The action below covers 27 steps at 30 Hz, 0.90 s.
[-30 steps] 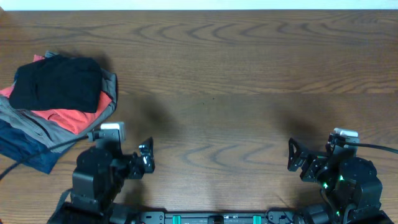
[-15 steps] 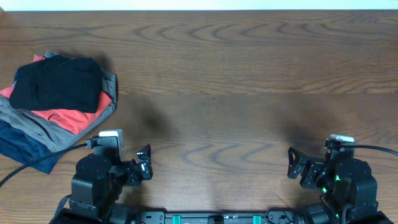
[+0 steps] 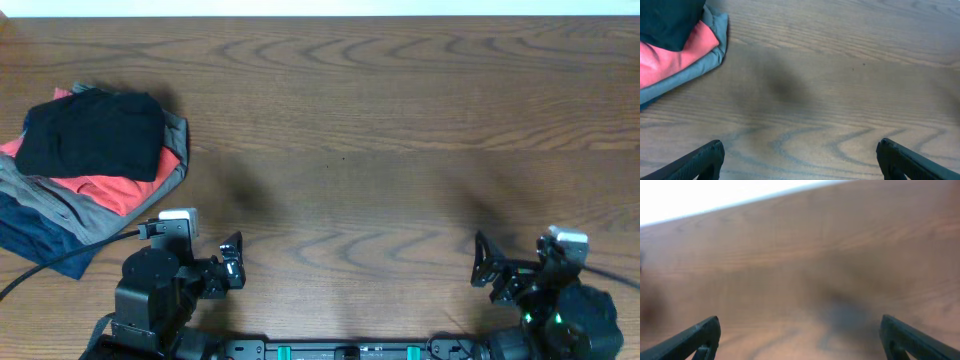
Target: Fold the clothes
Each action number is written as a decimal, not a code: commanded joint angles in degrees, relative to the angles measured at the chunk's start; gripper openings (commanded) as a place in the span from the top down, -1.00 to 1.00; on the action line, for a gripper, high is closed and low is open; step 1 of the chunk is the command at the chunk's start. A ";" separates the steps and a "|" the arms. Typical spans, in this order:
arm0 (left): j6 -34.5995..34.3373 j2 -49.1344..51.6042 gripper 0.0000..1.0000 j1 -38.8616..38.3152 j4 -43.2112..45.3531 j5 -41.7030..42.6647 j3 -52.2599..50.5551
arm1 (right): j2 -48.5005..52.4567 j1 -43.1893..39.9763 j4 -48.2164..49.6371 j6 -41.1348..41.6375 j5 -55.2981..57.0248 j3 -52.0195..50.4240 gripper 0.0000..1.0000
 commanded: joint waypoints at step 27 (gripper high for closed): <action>-0.50 -0.24 -0.96 -0.24 -0.15 -0.63 -0.02 | -9.94 -2.99 47.52 -25.20 -9.03 -36.92 -0.98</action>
